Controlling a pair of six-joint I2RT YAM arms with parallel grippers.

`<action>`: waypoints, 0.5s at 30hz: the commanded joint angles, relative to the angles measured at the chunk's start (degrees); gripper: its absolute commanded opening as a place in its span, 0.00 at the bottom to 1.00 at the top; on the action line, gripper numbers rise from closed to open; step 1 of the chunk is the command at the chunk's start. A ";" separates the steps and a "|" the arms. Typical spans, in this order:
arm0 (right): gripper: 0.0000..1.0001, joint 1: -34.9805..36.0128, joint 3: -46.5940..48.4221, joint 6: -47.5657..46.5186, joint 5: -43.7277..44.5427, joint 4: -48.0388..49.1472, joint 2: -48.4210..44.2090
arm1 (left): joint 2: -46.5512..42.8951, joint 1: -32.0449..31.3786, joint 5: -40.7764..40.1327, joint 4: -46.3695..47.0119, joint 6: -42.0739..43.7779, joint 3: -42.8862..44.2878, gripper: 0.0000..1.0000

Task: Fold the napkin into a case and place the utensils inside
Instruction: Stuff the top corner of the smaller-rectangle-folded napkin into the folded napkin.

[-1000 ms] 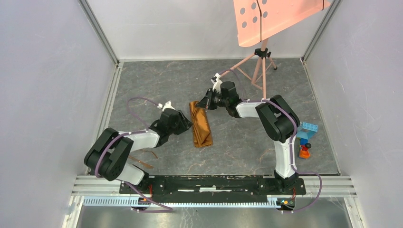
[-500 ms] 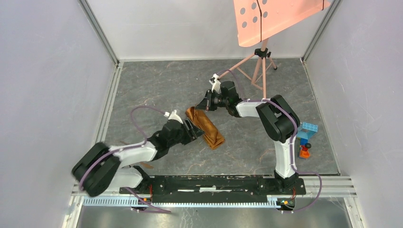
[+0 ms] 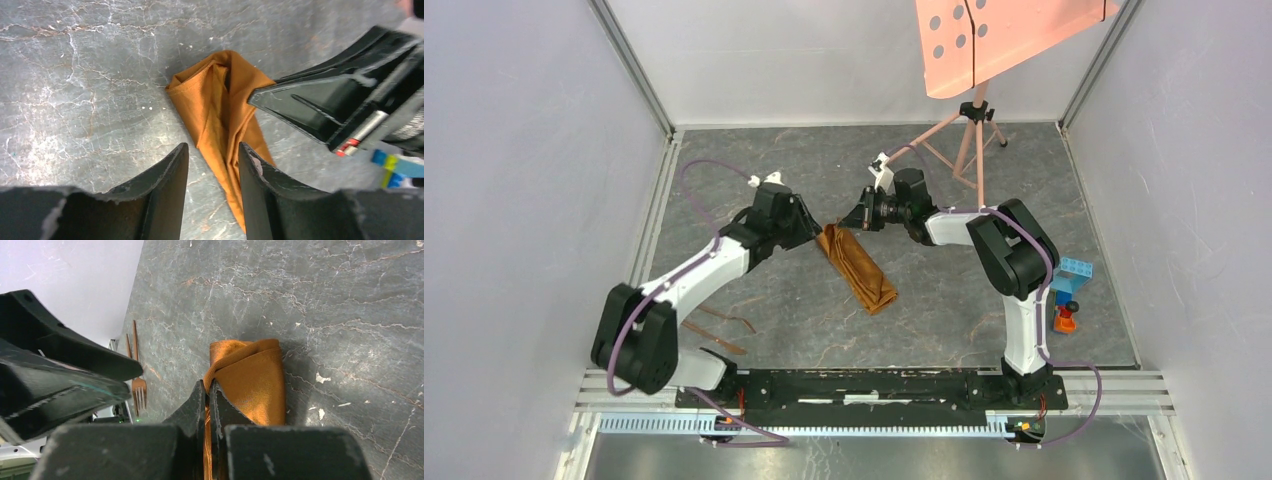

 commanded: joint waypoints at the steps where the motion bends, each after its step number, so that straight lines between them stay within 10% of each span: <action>1: 0.00 -0.10 -0.58 0.75 -1.29 4.07 -3.05 | 7.05 -3.07 -2.80 -6.71 8.17 6.76 0.48; 15: 0.00 -0.61 -2.47 2.21 -1.42 6.08 -3.37 | 20.25 -9.98 -13.74 -9.06 12.71 15.54 0.33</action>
